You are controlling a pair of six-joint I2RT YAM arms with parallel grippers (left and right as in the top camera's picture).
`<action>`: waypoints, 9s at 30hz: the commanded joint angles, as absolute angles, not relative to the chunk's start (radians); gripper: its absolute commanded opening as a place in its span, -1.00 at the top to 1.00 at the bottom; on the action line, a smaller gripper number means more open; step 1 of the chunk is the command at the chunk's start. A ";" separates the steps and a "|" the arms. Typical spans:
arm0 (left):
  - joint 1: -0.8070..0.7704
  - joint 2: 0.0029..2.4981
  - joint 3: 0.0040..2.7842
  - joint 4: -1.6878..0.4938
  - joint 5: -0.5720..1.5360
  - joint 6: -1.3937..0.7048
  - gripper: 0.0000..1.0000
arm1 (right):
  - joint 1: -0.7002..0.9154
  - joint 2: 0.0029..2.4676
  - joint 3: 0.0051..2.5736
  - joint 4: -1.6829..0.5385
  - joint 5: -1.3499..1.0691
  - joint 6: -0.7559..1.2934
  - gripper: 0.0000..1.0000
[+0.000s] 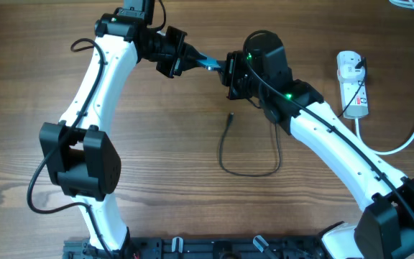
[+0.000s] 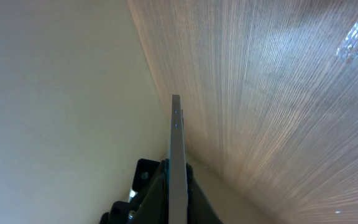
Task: Plug charger to phone and switch on socket
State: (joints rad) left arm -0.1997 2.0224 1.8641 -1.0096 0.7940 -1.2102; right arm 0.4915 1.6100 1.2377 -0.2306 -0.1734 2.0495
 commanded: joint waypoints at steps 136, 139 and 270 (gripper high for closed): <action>-0.193 1.986 1.872 -1.108 0.002 -0.848 0.92 | 0.564 2.130 1.368 -0.766 -0.034 0.736 0.69; -0.193 1.986 1.872 -1.108 0.002 -0.848 0.92 | 0.564 2.130 1.368 -0.767 -0.034 0.736 0.74; -0.153 1.986 1.872 -0.609 1.117 -0.300 0.92 | 0.446 1.610 1.384 -0.563 -0.520 0.316 0.91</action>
State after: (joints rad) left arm -0.1543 2.0209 1.8633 -0.6132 1.0969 -0.2935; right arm 0.4438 1.6302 1.3808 -0.5617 -0.5301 0.3126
